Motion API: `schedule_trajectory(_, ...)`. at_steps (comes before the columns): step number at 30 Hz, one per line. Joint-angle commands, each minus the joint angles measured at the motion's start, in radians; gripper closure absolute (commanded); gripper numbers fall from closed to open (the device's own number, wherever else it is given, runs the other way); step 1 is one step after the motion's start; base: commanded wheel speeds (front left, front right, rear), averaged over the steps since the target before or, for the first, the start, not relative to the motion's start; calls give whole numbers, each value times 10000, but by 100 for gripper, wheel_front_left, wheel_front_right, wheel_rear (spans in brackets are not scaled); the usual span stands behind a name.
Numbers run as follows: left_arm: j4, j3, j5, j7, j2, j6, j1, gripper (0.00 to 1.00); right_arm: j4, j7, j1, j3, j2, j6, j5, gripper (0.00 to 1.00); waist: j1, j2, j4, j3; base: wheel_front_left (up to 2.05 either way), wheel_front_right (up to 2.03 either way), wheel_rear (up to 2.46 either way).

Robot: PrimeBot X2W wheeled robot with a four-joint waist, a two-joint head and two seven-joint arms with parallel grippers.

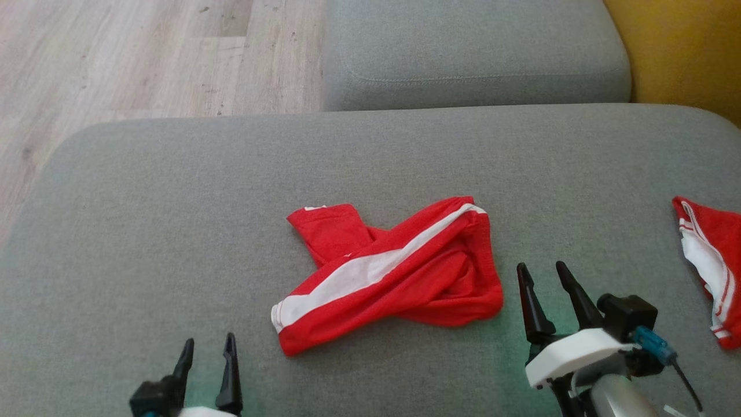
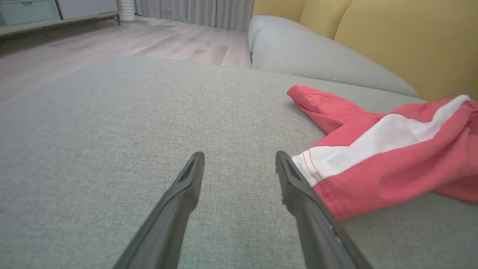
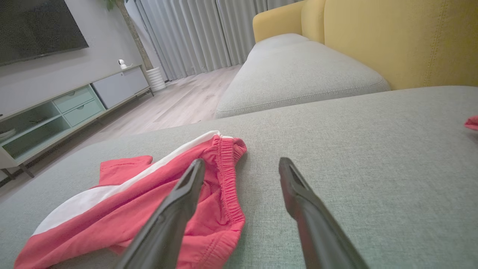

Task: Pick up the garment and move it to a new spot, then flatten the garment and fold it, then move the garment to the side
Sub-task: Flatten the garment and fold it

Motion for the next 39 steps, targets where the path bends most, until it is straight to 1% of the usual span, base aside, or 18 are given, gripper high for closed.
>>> schedule_trajectory(1, -209, 384, -344, -124, 1, -138, -498, 0, -249, -120, -376, 288, -32, 37, 42, 0, 0, 0, -11, 33, 0, 0, 0)
schedule_trajectory(4, -11, 90, -1461, -124, -4, -513, -722, 0, -188, -120, -328, 347, -32, 37, 55, 0, 0, 0, -20, 113, 0, 0, 0)
schedule_trajectory(6, 189, -251, -2022, -124, -5, -678, -934, 0, -169, -120, -303, 388, -32, 37, 65, 0, 0, 0, -25, 175, 0, 0, 0)
schedule_trajectory(8, 561, -620, -2875, -124, -6, -780, -1174, 0, -157, -120, -308, 429, -32, 37, 51, 0, 0, 0, -37, 243, 0, 0, 0)
schedule_trajectory(10, 903, -951, -3598, -124, -6, -826, -1478, 0, -153, -120, -316, 472, -32, 37, 13, 0, 0, 0, -47, 315, 0, 0, 0)
schedule_trajectory(11, 1102, -1168, -3795, -124, -7, -837, -1629, 0, -146, -120, -322, 490, -32, 37, -11, 0, 0, 0, -57, 349, 0, 0, 0)
schedule_trajectory(14, 1621, -1984, -4649, -124, -7, -846, -2001, 0, -98, -120, -341, 524, -32, 37, -95, 0, 0, 0, -111, 445, 0, 0, 0)
schedule_trajectory(17, 2069, -2598, -5019, -124, -7, -848, -2363, 0, -58, -120, -350, 552, -32, 37, -187, 0, 0, 0, -185, 524, 0, 0, 0)
schedule_trajectory(20, 2537, -2863, -5081, -124, 21, -849, -2704, 0, -40, -120, -353, 559, -32, 37, -267, 0, 0, 0, -275, 594, 0, 0, 0)
schedule_trajectory(23, 3011, -2715, -4703, -124, 110, -849, -2962, 0, -32, -120, -370, 563, -32, 37, -328, 0, 0, 0, -376, 658, 0, 0, 0)
schedule_trajectory(27, 3349, -2609, -4371, -124, 84, -850, -3112, 0, -40, -120, -396, 557, -32, 37, -368, 0, 0, 0, -468, 746, 0, 0, 0)
schedule_trajectory(34, 3178, -2831, -4612, -124, 2, -850, -3254, 0, -45, -120, -446, 492, -32, 37, -387, 0, 0, 0, -518, 934, 0, 0, 0)
schedule_trajectory(37, 3204, -3160, -4667, -124, -4, -850, -3283, 0, -13, -120, -470, 522, -32, 37, -394, 0, 0, 0, -530, 996, 0, 0, 0)
schedule_trajectory(39, 3420, -3342, -4517, -124, -5, -850, -3385, 0, 19, -120, -502, 565, -32, 37, -403, 0, 0, 0, -542, 1038, 0, 0, 0)
